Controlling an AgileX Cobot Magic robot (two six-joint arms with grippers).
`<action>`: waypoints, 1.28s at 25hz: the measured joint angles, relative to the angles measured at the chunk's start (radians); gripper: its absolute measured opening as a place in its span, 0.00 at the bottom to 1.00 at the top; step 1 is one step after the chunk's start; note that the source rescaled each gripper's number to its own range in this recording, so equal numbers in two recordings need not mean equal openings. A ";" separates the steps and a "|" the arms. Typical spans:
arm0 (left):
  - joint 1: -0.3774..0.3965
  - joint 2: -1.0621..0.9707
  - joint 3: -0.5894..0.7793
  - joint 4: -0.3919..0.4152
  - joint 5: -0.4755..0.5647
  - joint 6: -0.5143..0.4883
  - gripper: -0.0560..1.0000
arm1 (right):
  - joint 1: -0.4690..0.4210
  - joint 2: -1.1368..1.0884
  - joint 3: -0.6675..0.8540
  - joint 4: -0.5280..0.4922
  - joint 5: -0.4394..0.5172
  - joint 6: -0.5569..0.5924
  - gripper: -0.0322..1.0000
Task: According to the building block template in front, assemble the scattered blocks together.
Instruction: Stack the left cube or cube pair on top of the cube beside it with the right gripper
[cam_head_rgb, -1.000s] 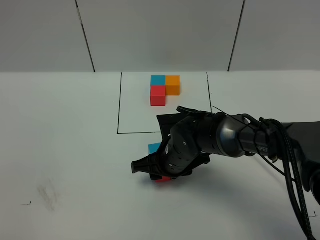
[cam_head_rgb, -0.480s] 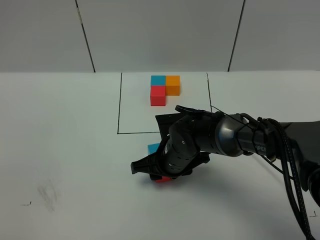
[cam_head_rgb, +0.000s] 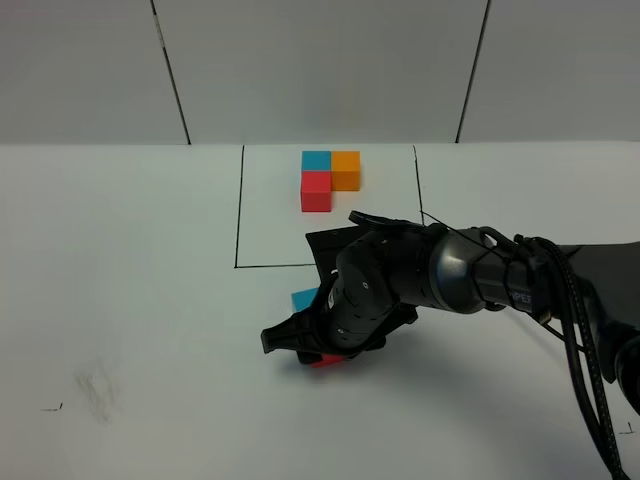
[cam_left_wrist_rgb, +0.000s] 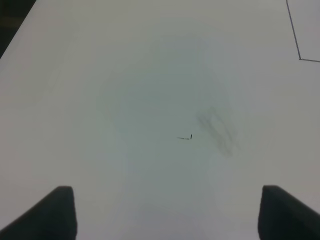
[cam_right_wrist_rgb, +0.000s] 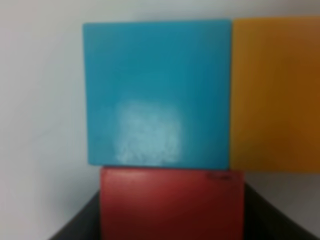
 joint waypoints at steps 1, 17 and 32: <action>0.000 0.000 0.000 0.000 0.000 0.000 1.00 | 0.004 0.000 -0.001 0.005 -0.004 0.000 0.39; 0.000 0.000 0.000 0.001 0.000 0.000 1.00 | 0.008 -0.022 0.001 -0.078 0.040 0.021 0.89; 0.000 0.000 0.000 0.001 0.000 0.000 1.00 | 0.002 -0.266 0.023 -0.252 0.221 0.140 0.88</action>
